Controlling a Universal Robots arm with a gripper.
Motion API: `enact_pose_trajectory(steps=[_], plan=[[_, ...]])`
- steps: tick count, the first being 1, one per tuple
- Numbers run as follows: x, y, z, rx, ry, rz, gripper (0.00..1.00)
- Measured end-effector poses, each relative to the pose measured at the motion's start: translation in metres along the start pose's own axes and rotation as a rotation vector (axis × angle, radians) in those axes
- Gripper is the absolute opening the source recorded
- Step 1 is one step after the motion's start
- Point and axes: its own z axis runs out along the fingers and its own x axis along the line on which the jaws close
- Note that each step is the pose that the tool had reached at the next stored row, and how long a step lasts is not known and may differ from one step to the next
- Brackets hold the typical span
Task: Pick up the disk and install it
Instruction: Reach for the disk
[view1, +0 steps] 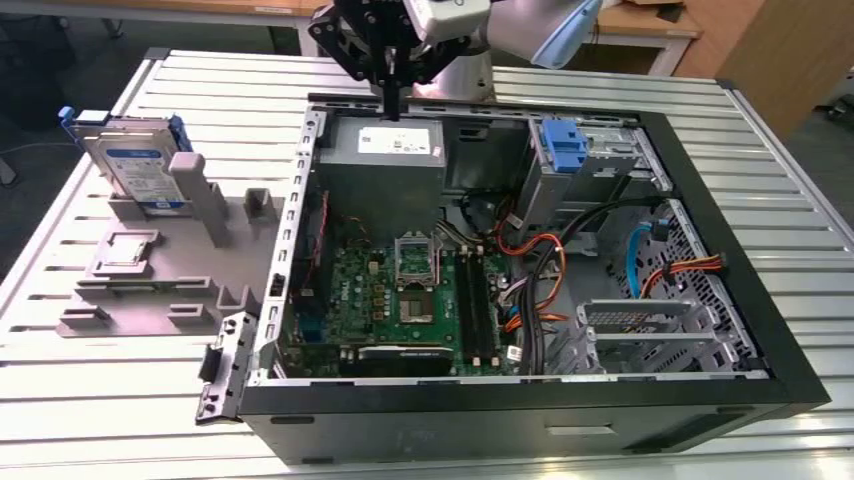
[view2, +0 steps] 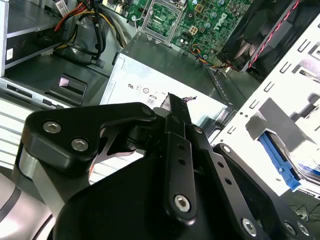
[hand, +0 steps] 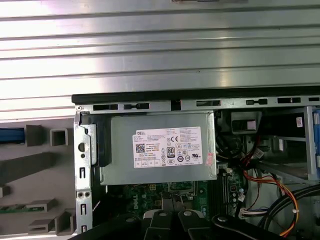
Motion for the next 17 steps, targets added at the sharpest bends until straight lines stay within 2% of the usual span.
enact_pose_trajectory(steps=[6, 8, 17], plan=[[0.0053, -0.0004, 0.0, -0.0002, 0.0, 0.0, 0.1], [0.0095, -0.0007, -0.0001, -0.0002, 0.0, 0.0, 0.1], [0.0113, -0.0009, -0.0002, -0.0002, 0.0, 0.0, 0.1]])
